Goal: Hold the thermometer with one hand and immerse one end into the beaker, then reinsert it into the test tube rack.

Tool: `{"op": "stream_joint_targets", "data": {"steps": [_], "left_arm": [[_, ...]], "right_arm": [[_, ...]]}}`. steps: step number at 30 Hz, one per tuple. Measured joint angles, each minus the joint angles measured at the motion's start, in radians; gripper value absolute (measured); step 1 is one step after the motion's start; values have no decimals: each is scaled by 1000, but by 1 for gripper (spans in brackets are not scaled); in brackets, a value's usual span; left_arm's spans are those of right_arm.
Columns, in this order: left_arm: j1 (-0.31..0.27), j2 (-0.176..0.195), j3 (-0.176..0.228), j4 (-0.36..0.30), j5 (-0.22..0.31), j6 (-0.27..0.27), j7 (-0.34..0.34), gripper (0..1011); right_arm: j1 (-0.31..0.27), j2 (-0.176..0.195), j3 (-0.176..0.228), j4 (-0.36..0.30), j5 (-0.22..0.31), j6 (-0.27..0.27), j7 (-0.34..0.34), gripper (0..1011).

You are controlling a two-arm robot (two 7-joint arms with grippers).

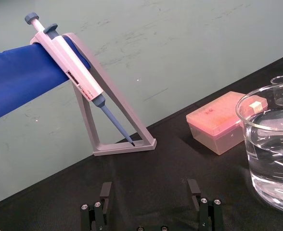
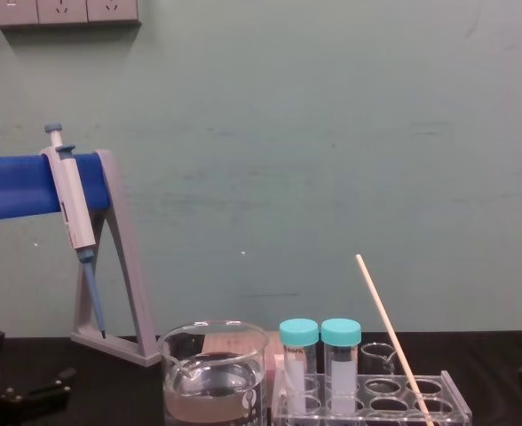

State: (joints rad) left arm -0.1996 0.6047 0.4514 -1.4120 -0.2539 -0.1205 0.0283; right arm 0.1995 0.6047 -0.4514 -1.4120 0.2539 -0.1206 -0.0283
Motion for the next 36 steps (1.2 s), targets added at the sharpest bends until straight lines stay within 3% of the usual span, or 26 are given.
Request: {"op": "stream_joint_targets", "data": {"steps": [6, 12, 13, 16, 19, 22, 24, 27, 29, 36], "left_arm": [[0, 0, 0, 0, 0, 0, 0, 1004], [0, 0, 0, 0, 0, 0, 0, 1004], [0, 0, 0, 0, 0, 0, 0, 1004], [0, 0, 0, 0, 0, 0, 0, 1004], [0, 0, 0, 0, 0, 0, 0, 1004], [0, 0, 0, 0, 0, 0, 0, 1004], [0, 0, 0, 0, 0, 0, 0, 1004], [0, 0, 0, 0, 0, 0, 0, 1004], [0, 0, 0, 0, 0, 0, 0, 1004], [0, 0, 0, 0, 0, 0, 0, 1004]], "right_arm": [[-16, 8, 12, -34, -2, 0, 0, 1003], [-77, 50, 60, -173, 30, 31, 28, 1003], [-77, 50, 60, -173, 30, 31, 28, 1003], [-105, 73, 98, -252, 93, 58, 74, 1003], [-112, 81, 121, -288, 142, 79, 112, 1003], [-99, 87, 140, -312, 212, 135, 177, 1003], [-80, 87, 144, -313, 245, 179, 210, 1003], [-14, 77, 142, -284, 305, 289, 277, 1003], [15, 72, 138, -264, 318, 325, 300, 1003], [182, 27, 110, -104, 416, 502, 442, 1003]]}}
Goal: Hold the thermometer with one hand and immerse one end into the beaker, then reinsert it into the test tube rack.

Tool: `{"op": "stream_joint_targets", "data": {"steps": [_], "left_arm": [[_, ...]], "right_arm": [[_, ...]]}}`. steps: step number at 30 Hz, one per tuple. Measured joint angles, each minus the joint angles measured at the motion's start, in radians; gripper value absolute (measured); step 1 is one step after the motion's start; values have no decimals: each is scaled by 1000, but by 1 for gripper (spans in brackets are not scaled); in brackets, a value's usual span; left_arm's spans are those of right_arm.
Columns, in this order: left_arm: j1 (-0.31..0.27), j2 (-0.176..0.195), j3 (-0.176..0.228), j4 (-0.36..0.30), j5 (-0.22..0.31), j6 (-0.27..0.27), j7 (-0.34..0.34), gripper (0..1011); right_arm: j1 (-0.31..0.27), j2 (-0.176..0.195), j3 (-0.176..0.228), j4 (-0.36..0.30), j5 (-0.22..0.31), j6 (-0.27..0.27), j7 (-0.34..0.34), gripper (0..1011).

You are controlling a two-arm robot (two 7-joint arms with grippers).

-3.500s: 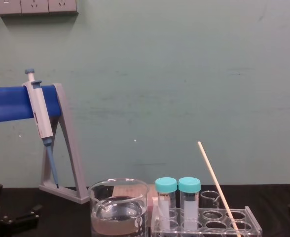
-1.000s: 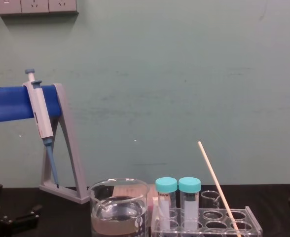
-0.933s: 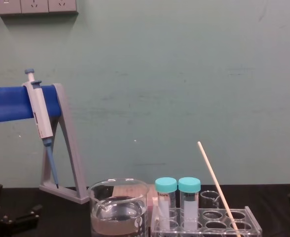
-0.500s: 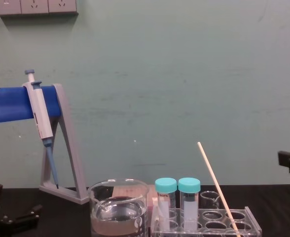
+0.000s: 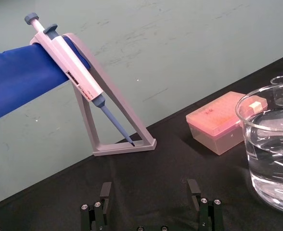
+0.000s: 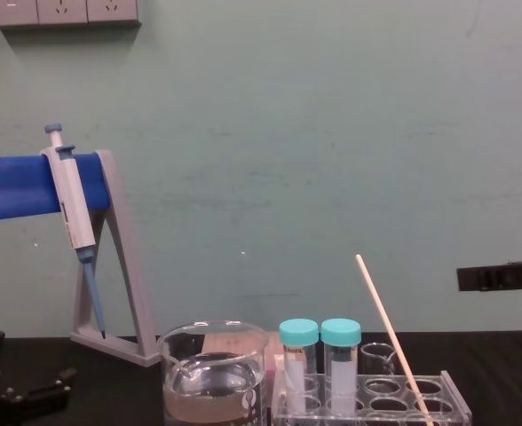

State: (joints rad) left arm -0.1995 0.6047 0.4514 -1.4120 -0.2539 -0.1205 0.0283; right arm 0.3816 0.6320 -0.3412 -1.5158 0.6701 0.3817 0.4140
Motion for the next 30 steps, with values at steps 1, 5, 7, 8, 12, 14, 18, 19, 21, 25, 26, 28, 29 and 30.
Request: {"op": "stream_joint_targets", "data": {"steps": [1, 5, 7, 8, 12, 14, 18, 19, 21, 25, 26, 28, 29, 30], "left_arm": [[0, 0, 0, 0, 0, 0, 0, 1004], [0, 0, 0, 0, 0, 0, 0, 1004], [0, 0, 0, 0, 0, 0, 0, 1004], [0, 0, 0, 0, 0, 0, 0, 1004], [0, 0, 0, 0, 0, 0, 0, 1004], [0, 0, 0, 0, 0, 0, 0, 1004], [0, 0, 0, 0, 0, 0, 0, 1004], [0, 0, 0, 0, 0, 0, 0, 1004], [0, 0, 0, 0, 0, 0, 0, 1004], [0, 0, 0, 0, 0, 0, 0, 1004], [0, 0, 0, 0, 0, 0, 0, 1003], [0, 0, 0, 0, 0, 0, 0, 1004], [0, 0, 0, 0, 0, 0, 0, 1004], [0, 0, 0, 0, 0, 0, 0, 1004]], "right_arm": [[19, -4, -6, 18, 12, 18, 17, 1003], [107, -17, -45, 109, 48, 96, 83, 1003], [147, -20, -68, 142, 53, 126, 110, 1003], [159, -20, -76, 151, 53, 134, 117, 1003], [197, -19, -108, 162, 42, 154, 122, 1003], [203, -21, -120, 154, 30, 151, 103, 1003], [201, -33, -134, 136, 24, 139, 73, 1003], [200, -37, -138, 134, 24, 137, 67, 1003], [200, -48, -149, 133, 22, 132, 53, 1003], [208, -69, -169, 141, 15, 124, 31, 1003], [210, -73, -172, 142, 12, 122, 24, 1003], [213, -86, -180, 144, 3, 116, 5, 1003], [214, -95, -184, 146, -4, 111, -8, 1003], [214, -95, -184, 146, -4, 111, -8, 1003]]}}
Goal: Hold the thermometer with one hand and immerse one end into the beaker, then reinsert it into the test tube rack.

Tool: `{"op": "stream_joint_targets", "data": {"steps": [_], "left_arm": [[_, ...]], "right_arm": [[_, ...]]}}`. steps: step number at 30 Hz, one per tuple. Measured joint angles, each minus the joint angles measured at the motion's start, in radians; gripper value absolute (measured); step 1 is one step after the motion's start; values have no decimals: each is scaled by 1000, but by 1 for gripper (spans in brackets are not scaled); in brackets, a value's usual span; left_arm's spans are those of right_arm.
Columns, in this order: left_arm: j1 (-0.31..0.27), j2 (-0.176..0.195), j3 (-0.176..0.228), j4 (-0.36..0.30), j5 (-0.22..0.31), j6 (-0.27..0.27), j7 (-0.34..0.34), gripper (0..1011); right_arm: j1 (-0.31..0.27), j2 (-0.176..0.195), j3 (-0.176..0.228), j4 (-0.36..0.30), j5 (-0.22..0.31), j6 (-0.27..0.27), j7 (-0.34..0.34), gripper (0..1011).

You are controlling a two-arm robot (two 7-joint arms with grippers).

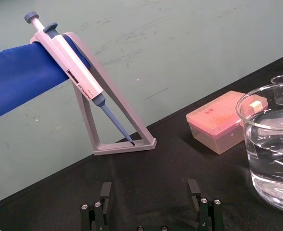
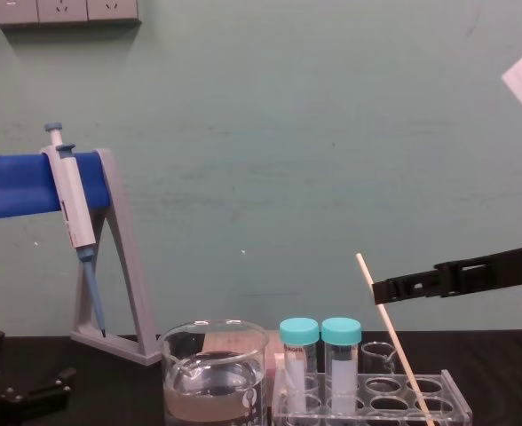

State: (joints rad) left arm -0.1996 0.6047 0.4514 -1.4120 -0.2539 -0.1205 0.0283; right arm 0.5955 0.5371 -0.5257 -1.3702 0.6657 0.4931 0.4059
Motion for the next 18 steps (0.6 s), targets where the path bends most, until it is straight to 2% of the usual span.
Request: {"op": "stream_joint_targets", "data": {"steps": [12, 18], "left_arm": [[0, 0, 0, 0, 0, 0, 0, 1004], [0, 0, 0, 0, 0, 0, 0, 1004]], "right_arm": [[3, -45, -11, 17, -39, -7, -46, 1003], [5, -51, 6, 25, -54, -9, -59, 1003]]}}
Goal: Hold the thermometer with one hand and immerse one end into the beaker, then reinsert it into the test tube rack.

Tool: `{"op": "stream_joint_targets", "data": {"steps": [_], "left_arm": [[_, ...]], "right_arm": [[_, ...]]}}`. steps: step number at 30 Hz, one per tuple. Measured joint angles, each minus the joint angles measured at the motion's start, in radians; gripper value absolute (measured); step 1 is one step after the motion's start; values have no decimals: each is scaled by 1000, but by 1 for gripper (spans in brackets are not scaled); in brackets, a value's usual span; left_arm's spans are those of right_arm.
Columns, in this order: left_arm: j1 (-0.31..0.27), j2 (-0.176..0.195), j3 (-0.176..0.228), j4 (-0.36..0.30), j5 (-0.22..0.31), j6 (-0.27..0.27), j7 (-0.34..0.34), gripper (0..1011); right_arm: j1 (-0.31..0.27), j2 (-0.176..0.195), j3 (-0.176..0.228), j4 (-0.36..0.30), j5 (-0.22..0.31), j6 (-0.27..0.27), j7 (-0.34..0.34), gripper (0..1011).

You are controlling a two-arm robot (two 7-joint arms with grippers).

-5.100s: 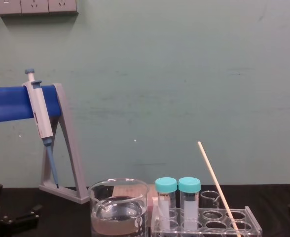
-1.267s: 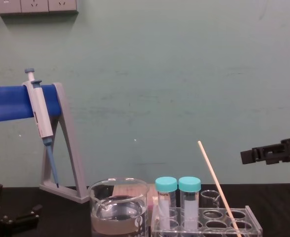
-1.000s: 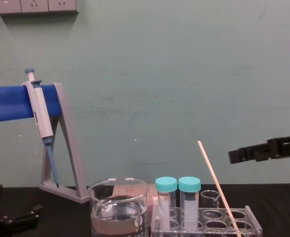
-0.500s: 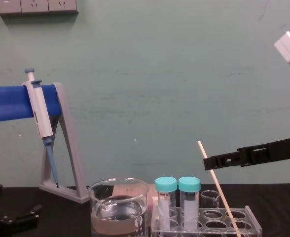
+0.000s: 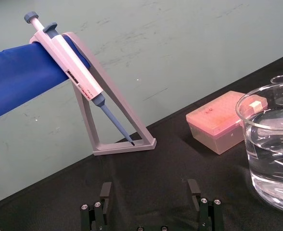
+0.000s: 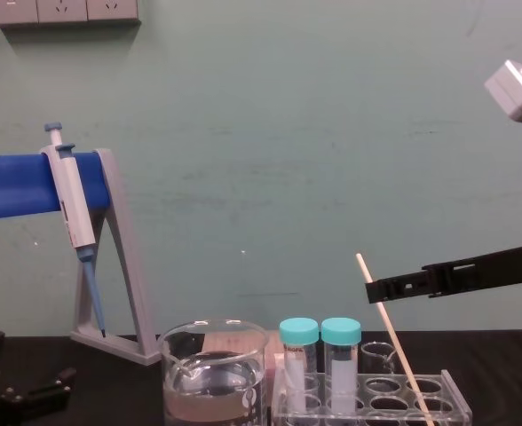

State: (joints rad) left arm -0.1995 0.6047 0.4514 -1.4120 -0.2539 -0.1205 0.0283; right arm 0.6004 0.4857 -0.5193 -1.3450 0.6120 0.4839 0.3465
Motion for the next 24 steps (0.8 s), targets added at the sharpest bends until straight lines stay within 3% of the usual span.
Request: {"op": "stream_joint_targets", "data": {"steps": [24], "left_arm": [[0, 0, 0, 0, 0, 0, 0, 1004]], "right_arm": [[52, -65, -1, 116, -78, 1, 25, 1003]]}}
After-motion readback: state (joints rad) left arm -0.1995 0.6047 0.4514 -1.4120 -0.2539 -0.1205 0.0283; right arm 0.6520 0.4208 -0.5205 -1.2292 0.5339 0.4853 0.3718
